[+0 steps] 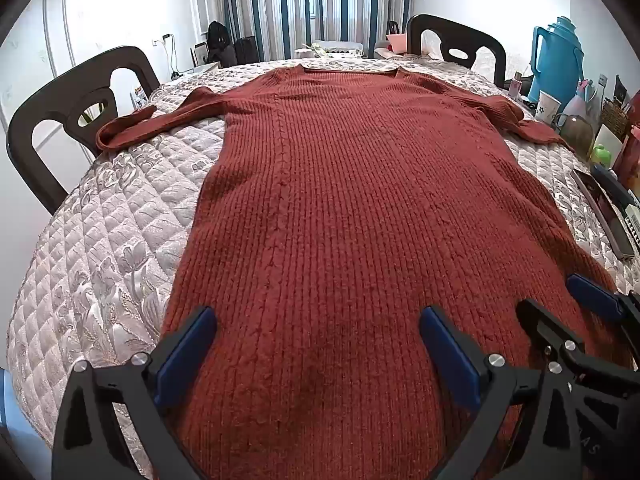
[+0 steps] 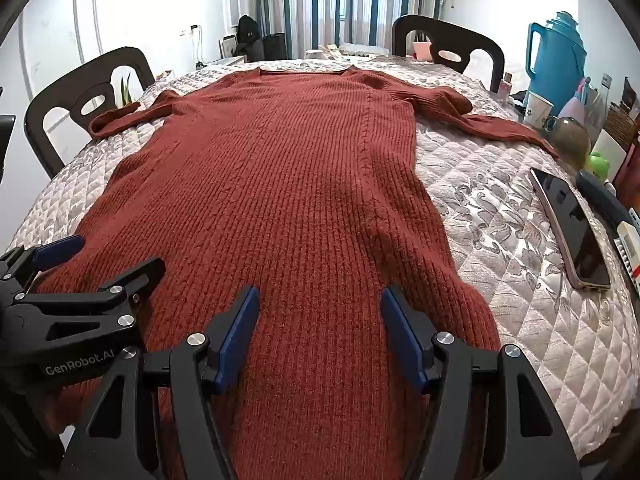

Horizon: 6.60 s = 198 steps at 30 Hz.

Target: Fold small clothes

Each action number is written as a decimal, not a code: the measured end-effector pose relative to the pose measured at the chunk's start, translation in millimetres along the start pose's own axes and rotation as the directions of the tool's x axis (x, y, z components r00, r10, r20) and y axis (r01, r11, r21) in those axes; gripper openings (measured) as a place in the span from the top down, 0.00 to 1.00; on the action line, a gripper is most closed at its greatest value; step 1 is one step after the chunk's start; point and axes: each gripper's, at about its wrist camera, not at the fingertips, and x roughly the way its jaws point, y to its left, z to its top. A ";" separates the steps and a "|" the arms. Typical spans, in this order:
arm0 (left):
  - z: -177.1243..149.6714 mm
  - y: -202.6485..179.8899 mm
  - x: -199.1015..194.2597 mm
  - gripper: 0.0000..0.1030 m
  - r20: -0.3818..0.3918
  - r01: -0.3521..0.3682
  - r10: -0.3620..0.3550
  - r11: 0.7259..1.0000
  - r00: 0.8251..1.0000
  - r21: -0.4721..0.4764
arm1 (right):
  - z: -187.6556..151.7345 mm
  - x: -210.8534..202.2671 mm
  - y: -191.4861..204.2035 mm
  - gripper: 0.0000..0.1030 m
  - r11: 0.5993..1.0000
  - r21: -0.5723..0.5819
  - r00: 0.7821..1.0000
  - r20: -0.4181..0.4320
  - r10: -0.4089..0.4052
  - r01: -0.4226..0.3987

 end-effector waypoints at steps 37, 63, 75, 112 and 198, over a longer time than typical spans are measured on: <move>-2.3 -0.8 -1.0 0.00 0.006 0.001 -0.001 1.000 1.000 -0.004 | -3.1 -1.0 0.5 0.38 1.000 -0.008 1.000 0.015 -0.009 0.009; -2.5 -0.8 -1.0 0.00 0.004 0.002 -0.002 1.000 1.000 -0.005 | -5.3 -1.2 1.3 0.38 1.000 -0.007 1.000 0.016 -0.010 0.010; 10.9 15.8 -3.7 0.00 -0.044 0.158 -0.157 0.987 0.987 0.010 | 22.0 -13.8 -7.7 0.38 0.985 -0.005 0.984 -0.056 0.170 -0.170; 98.6 284.5 49.3 0.01 0.136 -0.026 0.095 0.898 0.986 -0.438 | 317.0 242.1 304.0 0.38 0.787 0.018 0.762 -0.242 0.601 -0.616; 224.9 148.3 172.5 0.00 -0.020 -0.059 0.056 0.940 0.998 -0.335 | 250.6 166.2 -110.7 0.95 0.963 0.239 0.991 0.067 0.116 -0.129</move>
